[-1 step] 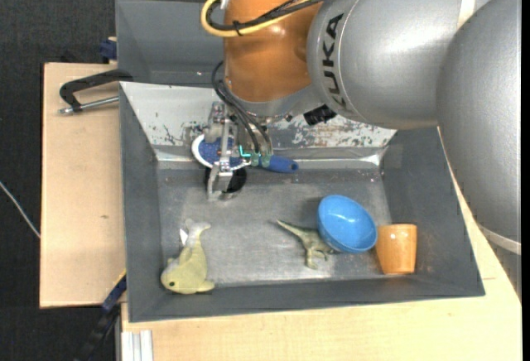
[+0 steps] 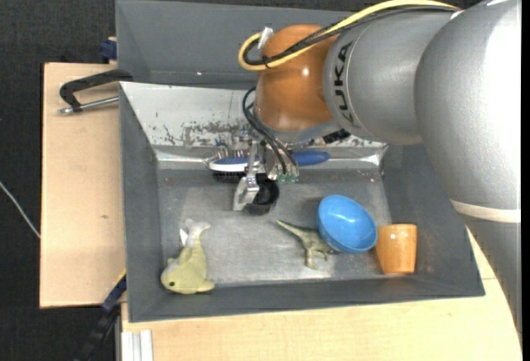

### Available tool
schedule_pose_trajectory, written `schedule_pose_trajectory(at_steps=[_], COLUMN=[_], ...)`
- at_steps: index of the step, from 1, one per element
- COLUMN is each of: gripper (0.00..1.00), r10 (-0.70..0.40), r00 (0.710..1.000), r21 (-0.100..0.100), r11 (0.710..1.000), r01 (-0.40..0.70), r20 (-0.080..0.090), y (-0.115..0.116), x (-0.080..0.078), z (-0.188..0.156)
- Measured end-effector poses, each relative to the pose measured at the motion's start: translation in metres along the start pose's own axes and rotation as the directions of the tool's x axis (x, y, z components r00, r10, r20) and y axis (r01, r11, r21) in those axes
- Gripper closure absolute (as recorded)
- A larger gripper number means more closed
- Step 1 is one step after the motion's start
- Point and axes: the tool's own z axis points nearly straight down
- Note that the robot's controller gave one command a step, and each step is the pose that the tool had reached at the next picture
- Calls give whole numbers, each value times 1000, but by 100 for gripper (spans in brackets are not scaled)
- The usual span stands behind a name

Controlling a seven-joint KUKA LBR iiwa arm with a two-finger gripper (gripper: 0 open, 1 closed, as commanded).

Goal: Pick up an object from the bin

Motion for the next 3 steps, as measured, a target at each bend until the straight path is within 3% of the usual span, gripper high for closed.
schedule_pose_trajectory(at_steps=[1,2,3], gripper=[0,0,0], r10=[94,368,566], r00=[996,930,825], r21=[2,14,-6], r11=[996,930,825], r01=[-94,-367,-566], r20=[-10,-19,2], y=[-2,-30,-50], x=[2,6,21], z=[-6,-10,17])
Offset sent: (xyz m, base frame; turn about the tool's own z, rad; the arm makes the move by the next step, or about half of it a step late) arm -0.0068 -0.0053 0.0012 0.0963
